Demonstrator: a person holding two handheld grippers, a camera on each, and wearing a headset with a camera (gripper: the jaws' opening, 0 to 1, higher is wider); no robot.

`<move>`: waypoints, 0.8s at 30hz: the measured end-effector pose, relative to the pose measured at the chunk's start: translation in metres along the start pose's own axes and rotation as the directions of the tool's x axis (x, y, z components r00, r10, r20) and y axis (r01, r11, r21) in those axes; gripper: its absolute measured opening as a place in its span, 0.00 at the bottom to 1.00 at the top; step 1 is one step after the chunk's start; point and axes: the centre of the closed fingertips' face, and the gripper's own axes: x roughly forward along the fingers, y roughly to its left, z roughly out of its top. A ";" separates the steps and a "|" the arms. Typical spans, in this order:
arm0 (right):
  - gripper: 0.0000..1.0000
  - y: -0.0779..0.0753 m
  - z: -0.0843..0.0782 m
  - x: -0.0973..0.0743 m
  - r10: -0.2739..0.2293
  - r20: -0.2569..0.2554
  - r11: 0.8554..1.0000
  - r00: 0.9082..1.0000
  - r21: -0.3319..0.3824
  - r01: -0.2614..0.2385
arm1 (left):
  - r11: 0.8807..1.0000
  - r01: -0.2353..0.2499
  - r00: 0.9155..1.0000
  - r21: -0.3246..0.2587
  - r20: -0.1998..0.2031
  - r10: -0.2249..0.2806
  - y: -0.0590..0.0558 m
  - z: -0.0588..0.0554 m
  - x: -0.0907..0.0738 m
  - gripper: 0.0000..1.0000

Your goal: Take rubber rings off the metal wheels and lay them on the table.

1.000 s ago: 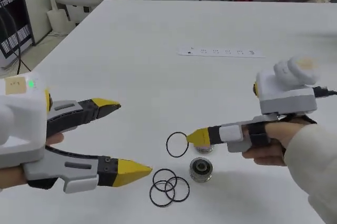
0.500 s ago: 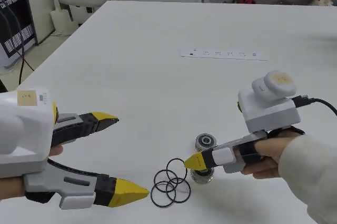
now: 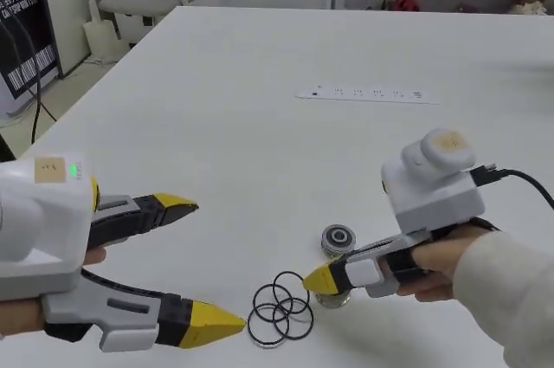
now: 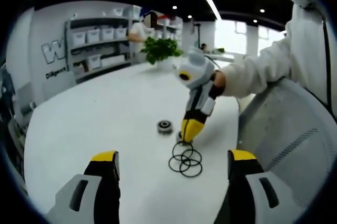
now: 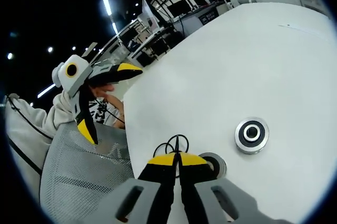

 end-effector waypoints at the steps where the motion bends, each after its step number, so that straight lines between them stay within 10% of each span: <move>1: 0.00 0.000 0.000 0.000 -0.002 -0.003 1.000 1.000 -0.004 0.002 | 1.000 0.001 1.000 -0.001 0.000 -0.001 0.000 0.000 0.000 0.85; 24: 0.12 -0.007 -0.001 0.000 -0.076 -0.032 0.981 0.997 -0.179 0.069 | 1.000 0.010 1.000 -0.001 -0.018 -0.010 -0.002 -0.004 0.002 0.84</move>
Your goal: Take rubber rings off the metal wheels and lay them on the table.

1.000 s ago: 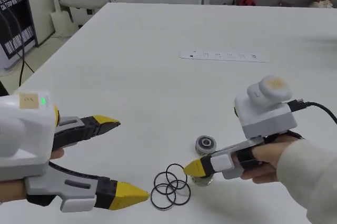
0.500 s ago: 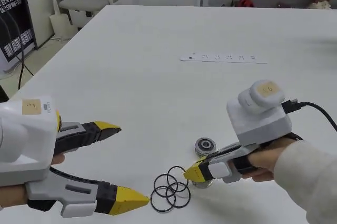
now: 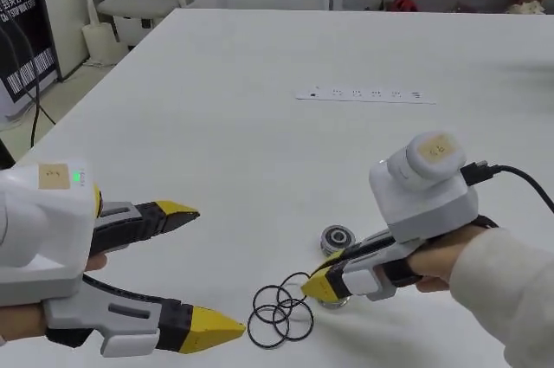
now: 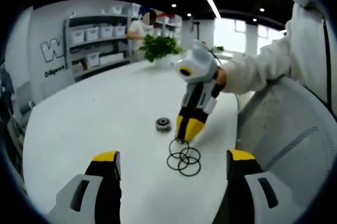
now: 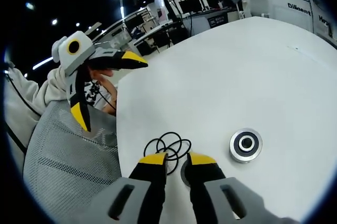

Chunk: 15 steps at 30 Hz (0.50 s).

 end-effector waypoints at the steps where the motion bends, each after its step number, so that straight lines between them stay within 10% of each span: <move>1: 0.12 0.000 0.000 0.000 0.000 -0.001 1.000 1.000 -0.005 0.000 | 1.000 0.000 1.000 -0.001 0.001 0.000 0.000 0.000 0.000 0.84; 15: 0.16 -0.010 0.012 -0.012 -0.037 0.046 0.999 0.998 -0.020 0.038 | 1.000 -0.002 1.000 0.000 -0.003 0.002 0.000 0.000 0.000 0.84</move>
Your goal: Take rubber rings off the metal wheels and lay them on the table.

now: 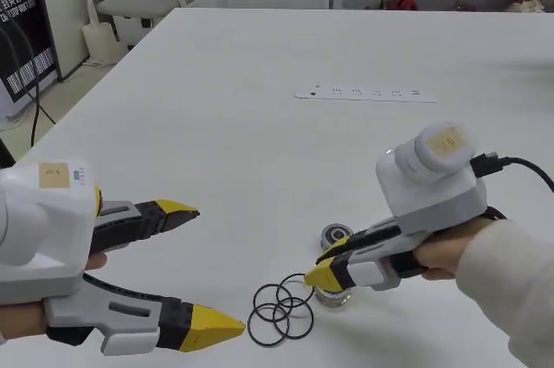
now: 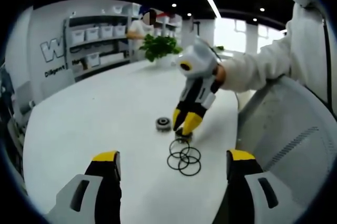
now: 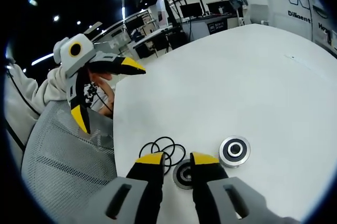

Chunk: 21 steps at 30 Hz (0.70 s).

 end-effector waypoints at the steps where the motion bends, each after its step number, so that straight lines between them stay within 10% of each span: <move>1: 0.16 -0.002 0.002 -0.002 -0.005 0.012 1.000 1.000 0.008 0.005 | 1.000 -0.001 1.000 0.000 0.000 0.001 0.000 0.000 0.000 0.84; 9: 0.18 0.003 -0.007 0.000 -0.002 -0.023 1.000 1.000 -0.025 0.001 | 1.000 0.002 1.000 0.003 -0.004 -0.002 0.000 -0.001 0.000 0.84; 21: 0.26 -0.006 -0.019 0.009 -0.076 -0.092 0.965 0.993 -0.256 0.050 | 1.000 -0.002 1.000 0.001 0.001 0.002 0.001 0.000 -0.001 0.84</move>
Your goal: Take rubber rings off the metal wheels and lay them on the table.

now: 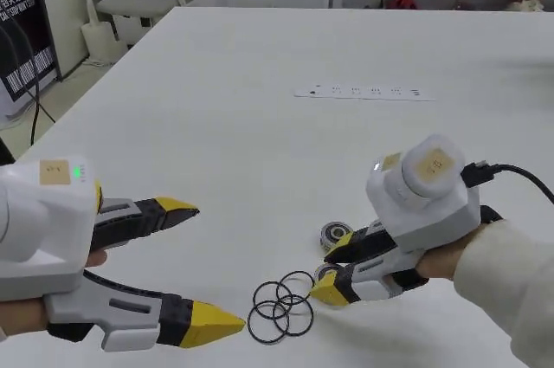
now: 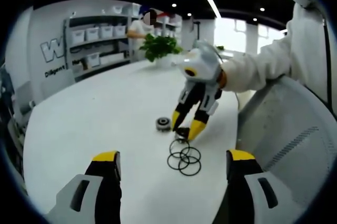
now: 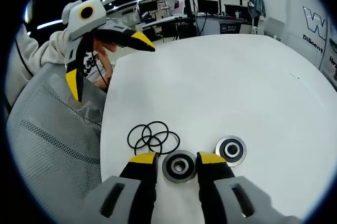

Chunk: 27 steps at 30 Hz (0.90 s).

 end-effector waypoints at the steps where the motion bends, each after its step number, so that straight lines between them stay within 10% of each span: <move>1: 0.25 -0.001 -0.001 0.000 -0.005 -0.006 1.000 1.000 -0.009 0.005 | 1.000 0.000 1.000 0.000 0.000 0.000 0.000 0.000 0.000 0.84; 27: 0.26 -0.009 -0.001 -0.013 -0.022 -0.008 1.000 1.000 0.014 0.022 | 1.000 0.004 1.000 0.000 0.002 -0.004 -0.001 0.000 0.000 0.84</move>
